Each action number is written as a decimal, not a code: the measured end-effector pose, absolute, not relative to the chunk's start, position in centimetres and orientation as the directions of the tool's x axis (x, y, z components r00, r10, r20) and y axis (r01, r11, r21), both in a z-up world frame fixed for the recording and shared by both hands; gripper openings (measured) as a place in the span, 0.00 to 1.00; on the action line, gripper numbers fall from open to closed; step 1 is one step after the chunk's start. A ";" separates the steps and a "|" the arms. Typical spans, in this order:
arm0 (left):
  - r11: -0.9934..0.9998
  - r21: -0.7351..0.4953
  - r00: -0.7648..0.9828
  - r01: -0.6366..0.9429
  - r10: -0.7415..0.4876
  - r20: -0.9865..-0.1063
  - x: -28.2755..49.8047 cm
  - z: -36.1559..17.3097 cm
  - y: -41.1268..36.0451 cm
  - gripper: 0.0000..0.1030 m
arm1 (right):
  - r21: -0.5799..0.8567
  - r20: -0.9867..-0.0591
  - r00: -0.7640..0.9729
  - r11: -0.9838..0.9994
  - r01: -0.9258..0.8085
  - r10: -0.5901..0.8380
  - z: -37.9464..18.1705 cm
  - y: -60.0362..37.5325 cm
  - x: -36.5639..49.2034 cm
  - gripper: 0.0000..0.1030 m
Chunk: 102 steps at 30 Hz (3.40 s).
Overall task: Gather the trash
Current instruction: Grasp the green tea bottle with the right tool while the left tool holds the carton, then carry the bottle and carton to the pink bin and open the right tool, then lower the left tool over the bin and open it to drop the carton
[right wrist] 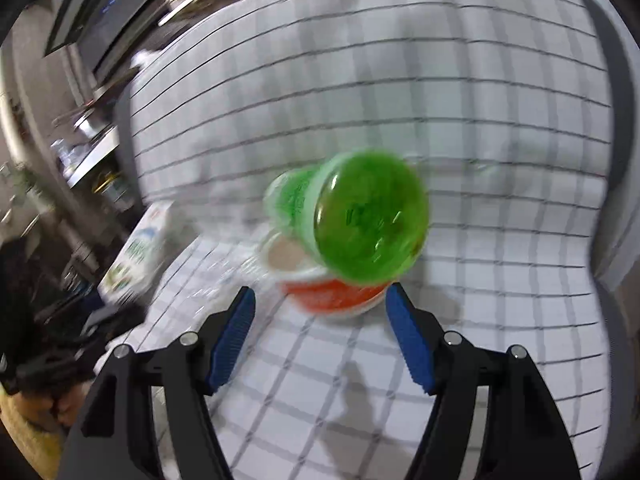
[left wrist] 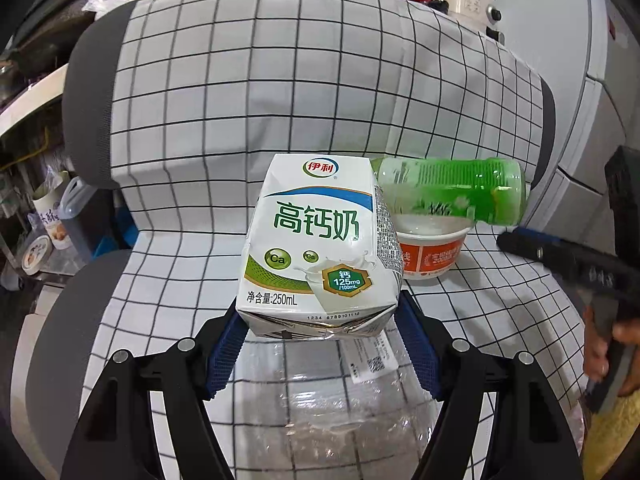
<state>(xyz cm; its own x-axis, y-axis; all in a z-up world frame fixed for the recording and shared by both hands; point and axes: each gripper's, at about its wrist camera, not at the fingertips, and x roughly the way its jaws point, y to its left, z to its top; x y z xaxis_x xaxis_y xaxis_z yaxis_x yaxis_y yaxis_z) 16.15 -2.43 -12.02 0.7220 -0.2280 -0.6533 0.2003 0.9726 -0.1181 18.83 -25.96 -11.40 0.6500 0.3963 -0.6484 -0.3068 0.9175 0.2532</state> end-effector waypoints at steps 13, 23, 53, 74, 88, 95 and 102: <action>0.976 -0.120 0.736 0.183 -0.217 -0.641 15.0 -11.3 -1.4 0.70 | 0.163 -0.509 0.803 0.951 -0.264 0.310 -8.3 -27.0 19.4 0.84; 0.976 -0.104 0.743 0.191 -0.213 -0.635 15.4 -11.1 -2.0 0.70 | 0.254 -0.574 0.708 0.912 -0.323 0.410 -10.4 -25.8 22.9 0.67; 0.796 -0.135 0.649 0.590 -0.566 -0.509 2.2 -7.8 -14.4 0.70 | 0.097 -0.273 0.945 0.972 0.213 -0.180 -1.2 -36.1 -8.8 0.66; 0.535 -0.096 0.382 0.839 -0.706 -0.597 -6.4 -13.2 -29.4 0.70 | 0.107 -0.524 0.651 0.716 0.690 -0.549 -14.0 -50.1 -22.5 0.75; 0.451 -0.066 0.302 0.890 -0.692 -0.656 -7.6 -16.1 -32.6 0.70 | 0.170 -0.501 0.704 0.741 0.650 -0.503 -14.0 -51.2 -22.1 0.75; 0.358 -0.066 0.222 0.931 -0.703 -0.676 -9.6 -17.3 -36.5 0.70 | 0.203 -0.464 0.711 0.718 0.666 -0.528 -13.0 -52.2 -24.1 0.75; 0.290 -0.090 0.159 0.953 -0.727 -0.668 -10.8 -18.1 -41.2 0.82 | 0.226 -0.446 0.696 0.681 0.696 -0.563 -12.4 -53.9 -26.1 0.76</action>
